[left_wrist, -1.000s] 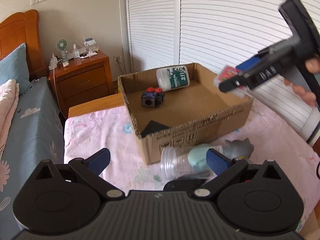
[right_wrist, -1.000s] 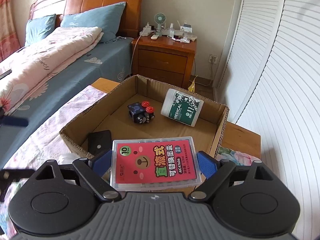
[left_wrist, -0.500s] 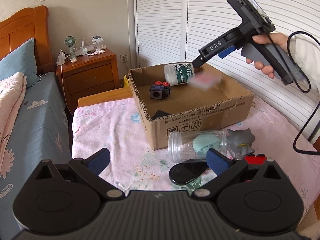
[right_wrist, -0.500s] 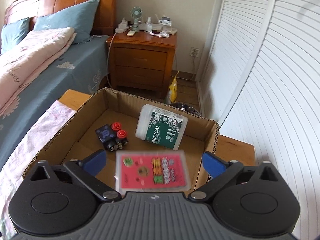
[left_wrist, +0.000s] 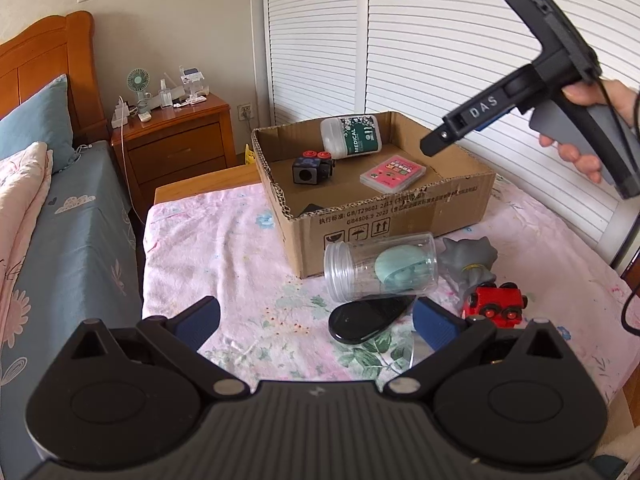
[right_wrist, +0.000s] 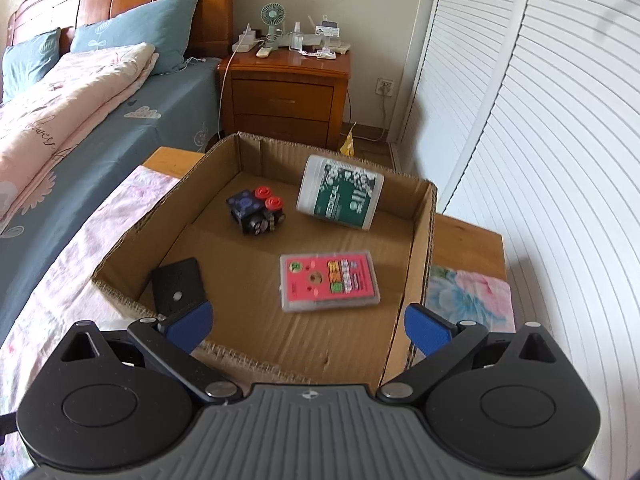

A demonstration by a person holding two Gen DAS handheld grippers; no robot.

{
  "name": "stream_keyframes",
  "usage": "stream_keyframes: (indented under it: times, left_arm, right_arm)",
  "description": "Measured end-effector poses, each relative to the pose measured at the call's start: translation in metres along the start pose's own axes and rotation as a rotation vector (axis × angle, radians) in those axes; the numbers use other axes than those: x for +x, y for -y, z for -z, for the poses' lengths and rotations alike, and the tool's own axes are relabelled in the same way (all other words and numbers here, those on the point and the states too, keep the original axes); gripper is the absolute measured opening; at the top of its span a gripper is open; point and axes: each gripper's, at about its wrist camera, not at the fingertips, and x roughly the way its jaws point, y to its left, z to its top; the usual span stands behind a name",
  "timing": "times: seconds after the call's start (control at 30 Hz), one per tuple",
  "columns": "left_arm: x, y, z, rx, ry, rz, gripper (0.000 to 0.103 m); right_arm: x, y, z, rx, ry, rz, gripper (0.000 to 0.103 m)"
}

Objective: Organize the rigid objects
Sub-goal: 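Move the right gripper to the red toy train on the sheet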

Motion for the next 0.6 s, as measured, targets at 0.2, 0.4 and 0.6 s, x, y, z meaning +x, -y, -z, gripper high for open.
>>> stream_keyframes:
  times: [0.2,0.4,0.6]
  left_arm:
    - [-0.005,0.003,0.010,-0.011,-0.011,0.006,0.102]
    - [-0.008,0.003,0.021,-0.027,-0.026,0.004,0.102]
    - [-0.012,0.004,0.027,-0.031,-0.031,-0.004,0.102]
  right_arm:
    - [-0.010,-0.015,0.040,0.050,-0.054,-0.003,0.103]
    - [0.002,-0.041,0.081,0.095,-0.177,-0.037,0.103]
    - [0.014,-0.063,0.104,0.136,-0.228,-0.028,0.103]
